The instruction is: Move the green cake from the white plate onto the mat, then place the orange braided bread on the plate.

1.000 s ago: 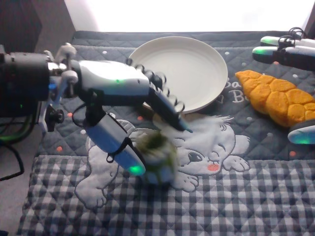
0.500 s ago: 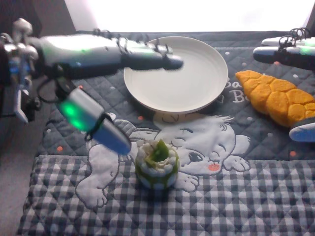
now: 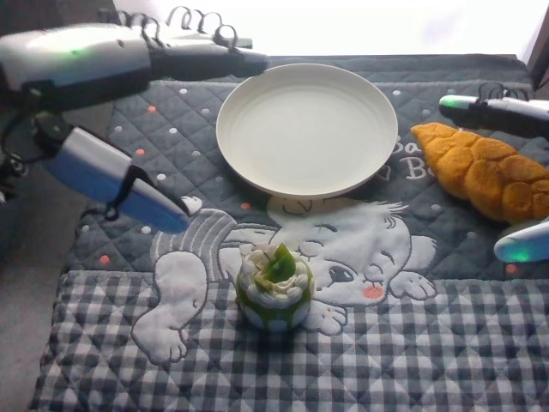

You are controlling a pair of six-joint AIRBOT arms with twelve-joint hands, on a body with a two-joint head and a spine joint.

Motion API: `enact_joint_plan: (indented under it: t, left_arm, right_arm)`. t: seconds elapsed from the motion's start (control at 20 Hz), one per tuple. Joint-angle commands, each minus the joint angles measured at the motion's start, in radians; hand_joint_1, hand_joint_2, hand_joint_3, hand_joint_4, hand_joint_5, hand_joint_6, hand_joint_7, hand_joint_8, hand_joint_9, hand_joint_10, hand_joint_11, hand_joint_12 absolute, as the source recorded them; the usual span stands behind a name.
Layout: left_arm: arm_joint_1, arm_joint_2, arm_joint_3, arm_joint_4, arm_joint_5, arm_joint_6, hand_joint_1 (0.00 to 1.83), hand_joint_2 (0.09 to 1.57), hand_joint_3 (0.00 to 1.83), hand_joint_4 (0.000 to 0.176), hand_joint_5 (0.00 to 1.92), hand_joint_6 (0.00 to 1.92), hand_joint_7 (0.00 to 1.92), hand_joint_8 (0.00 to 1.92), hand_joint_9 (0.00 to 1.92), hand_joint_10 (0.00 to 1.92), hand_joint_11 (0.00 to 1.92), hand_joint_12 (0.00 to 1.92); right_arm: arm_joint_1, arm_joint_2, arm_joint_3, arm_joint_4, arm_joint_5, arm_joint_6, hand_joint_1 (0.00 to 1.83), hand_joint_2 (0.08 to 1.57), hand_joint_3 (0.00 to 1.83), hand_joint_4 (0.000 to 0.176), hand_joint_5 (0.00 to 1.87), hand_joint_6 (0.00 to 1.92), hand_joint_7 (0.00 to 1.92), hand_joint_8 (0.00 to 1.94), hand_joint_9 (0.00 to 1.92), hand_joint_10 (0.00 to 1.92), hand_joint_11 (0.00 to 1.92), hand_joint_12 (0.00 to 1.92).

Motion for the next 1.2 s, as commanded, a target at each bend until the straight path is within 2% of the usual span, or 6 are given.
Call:
enact_joint_plan:
  t: [0.0, 0.15, 0.9, 1.0, 1.05, 1.15]
  left_arm:
    - [-0.007, 0.013, -0.006, -0.058, -0.081, 0.006, 0.82, 0.73, 0.00, 0.000, 0.07, 0.01, 0.01, 0.00, 0.01, 0.00, 0.00, 0.04]
    - [-0.007, 0.030, -0.012, -0.071, -0.081, 0.011, 0.57, 0.89, 0.05, 0.000, 0.17, 0.01, 0.00, 0.00, 0.01, 0.00, 0.00, 0.07]
    - [-0.004, 0.034, -0.018, -0.094, -0.093, 0.045, 0.33, 0.77, 0.87, 0.000, 0.22, 0.05, 0.19, 0.00, 0.15, 0.02, 0.00, 0.80]
    - [-0.003, 0.034, -0.018, -0.096, -0.094, 0.045, 0.33, 0.77, 0.87, 0.000, 0.22, 0.05, 0.19, 0.00, 0.15, 0.02, 0.00, 0.80]
    - [-0.003, 0.034, -0.018, -0.096, -0.094, 0.045, 0.33, 0.77, 0.87, 0.000, 0.22, 0.05, 0.19, 0.00, 0.15, 0.02, 0.00, 0.80]
    - [-0.002, 0.034, -0.018, -0.100, -0.095, 0.046, 0.33, 0.77, 0.87, 0.000, 0.22, 0.05, 0.19, 0.00, 0.15, 0.02, 0.00, 0.80]
  right_arm:
    - [0.006, 0.008, 0.009, 0.041, 0.084, 0.010, 0.68, 0.75, 0.00, 0.104, 0.11, 0.01, 0.26, 0.00, 0.31, 0.01, 0.29, 0.05]
    - [0.006, -0.004, 0.022, 0.041, 0.048, 0.010, 0.72, 0.79, 0.00, 0.058, 0.12, 0.00, 0.28, 0.01, 0.33, 0.01, 0.32, 0.07]
    - [0.006, -0.032, 0.095, 0.039, -0.076, 0.022, 1.15, 0.91, 0.01, 0.103, 0.22, 0.01, 0.41, 0.01, 0.46, 0.02, 0.49, 0.21]
    - [0.006, -0.040, 0.105, 0.042, -0.076, 0.026, 1.29, 1.02, 0.00, 0.000, 0.39, 0.01, 0.61, 0.01, 0.77, 0.03, 0.77, 0.27]
    - [0.006, -0.044, 0.110, 0.045, -0.076, 0.031, 1.31, 1.14, 0.00, 0.000, 0.70, 1.01, 1.04, 0.69, 1.04, 0.42, 1.02, 0.21]
    - [0.006, -0.046, 0.117, 0.054, -0.076, 0.038, 1.25, 1.17, 0.01, 0.000, 0.68, 1.27, 1.02, 0.96, 1.15, 0.19, 1.08, 0.22]
